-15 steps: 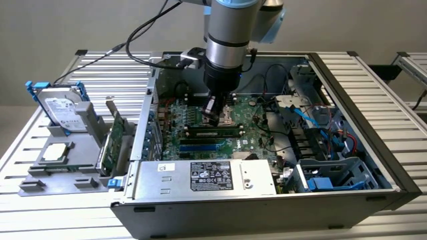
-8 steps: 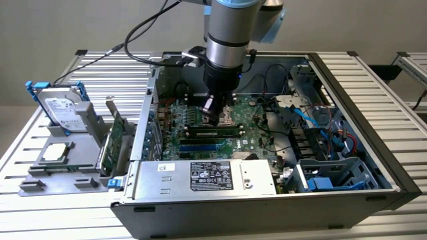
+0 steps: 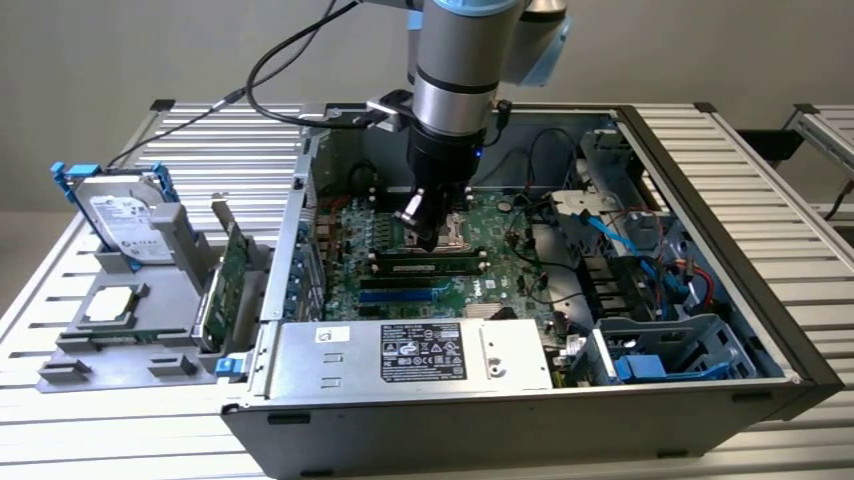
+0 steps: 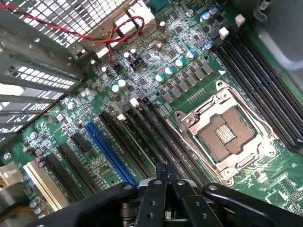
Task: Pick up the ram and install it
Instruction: 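Press down the ram until it locks into place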
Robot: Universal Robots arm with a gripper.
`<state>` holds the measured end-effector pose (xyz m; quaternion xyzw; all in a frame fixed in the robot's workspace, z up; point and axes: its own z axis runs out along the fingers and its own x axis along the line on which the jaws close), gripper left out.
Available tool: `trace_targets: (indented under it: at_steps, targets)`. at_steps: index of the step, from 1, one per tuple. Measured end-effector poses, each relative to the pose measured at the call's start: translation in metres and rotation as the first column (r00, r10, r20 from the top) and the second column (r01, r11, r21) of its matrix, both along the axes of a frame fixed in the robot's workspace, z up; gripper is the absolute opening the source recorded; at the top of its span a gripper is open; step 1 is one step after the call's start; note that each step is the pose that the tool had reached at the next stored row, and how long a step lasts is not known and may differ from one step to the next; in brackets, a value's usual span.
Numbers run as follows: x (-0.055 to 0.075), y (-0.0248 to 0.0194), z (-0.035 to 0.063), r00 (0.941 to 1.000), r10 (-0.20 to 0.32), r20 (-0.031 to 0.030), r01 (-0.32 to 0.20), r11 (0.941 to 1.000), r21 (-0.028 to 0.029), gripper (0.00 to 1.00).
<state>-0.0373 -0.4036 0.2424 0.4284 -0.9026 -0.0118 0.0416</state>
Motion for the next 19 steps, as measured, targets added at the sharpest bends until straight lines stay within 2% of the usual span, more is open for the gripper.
trace_targets:
  at_steps: [5, 10, 15, 19]
  targets:
    - [0.0000, 0.0000, 0.0002, 0.9979, -0.065, 0.0000, 0.065, 0.9979, -0.0014, 0.11]
    - [0.0000, 0.0000, 0.0003, 0.9917, -0.129, 0.0001, 0.129, 0.9917, -0.0031, 0.11]
    - [0.0000, 0.0000, 0.0004, 0.9814, -0.192, 0.0004, 0.192, 0.9814, -0.0047, 0.11]
    - [0.0000, 0.0000, 0.0004, 0.9700, -0.243, 0.0007, 0.243, 0.9700, -0.0058, 0.11]
